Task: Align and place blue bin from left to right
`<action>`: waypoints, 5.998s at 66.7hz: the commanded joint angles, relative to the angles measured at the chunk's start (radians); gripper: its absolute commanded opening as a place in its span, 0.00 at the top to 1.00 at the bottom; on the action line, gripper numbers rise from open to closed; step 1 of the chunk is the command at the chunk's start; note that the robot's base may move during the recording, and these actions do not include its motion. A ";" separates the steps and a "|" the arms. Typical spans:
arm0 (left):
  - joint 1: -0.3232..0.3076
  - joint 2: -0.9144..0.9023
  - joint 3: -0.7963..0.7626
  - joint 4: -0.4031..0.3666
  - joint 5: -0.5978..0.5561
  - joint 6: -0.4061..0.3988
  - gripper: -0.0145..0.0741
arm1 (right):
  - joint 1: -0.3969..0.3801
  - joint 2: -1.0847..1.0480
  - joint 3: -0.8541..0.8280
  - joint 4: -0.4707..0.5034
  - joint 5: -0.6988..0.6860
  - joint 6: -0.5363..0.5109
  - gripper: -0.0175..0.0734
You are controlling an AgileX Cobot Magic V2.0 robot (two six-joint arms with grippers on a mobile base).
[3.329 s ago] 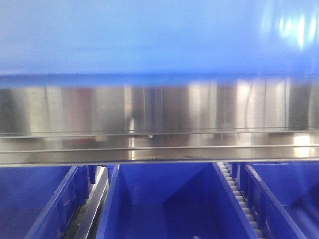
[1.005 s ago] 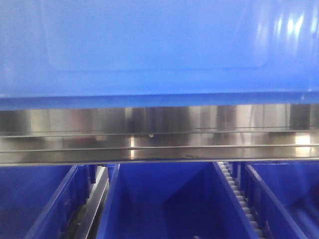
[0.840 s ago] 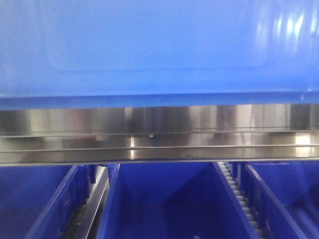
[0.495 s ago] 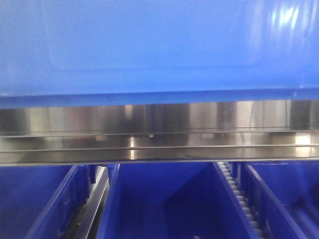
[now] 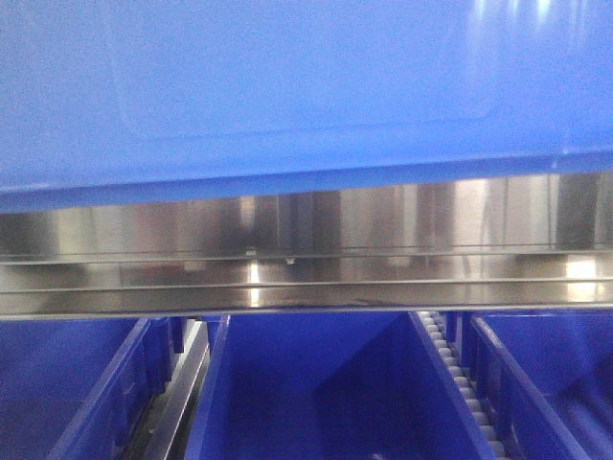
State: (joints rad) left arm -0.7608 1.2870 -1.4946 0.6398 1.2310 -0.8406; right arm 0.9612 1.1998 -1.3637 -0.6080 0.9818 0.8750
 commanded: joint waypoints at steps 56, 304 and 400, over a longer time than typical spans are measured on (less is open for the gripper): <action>-0.019 -0.009 -0.010 -0.025 -0.123 0.003 0.96 | 0.012 -0.014 -0.012 -0.007 -0.384 0.005 0.89; -0.019 -0.009 -0.010 -0.024 -0.123 0.003 0.96 | 0.008 -0.014 -0.012 -0.090 0.076 -0.011 0.89; -0.019 -0.009 -0.010 -0.024 -0.123 0.003 0.96 | 0.008 -0.014 -0.012 0.003 0.014 -0.011 0.89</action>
State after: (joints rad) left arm -0.7665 1.2960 -1.4946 0.6060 1.1971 -0.8379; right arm 0.9656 1.1913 -1.3637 -0.5905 1.1191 0.8616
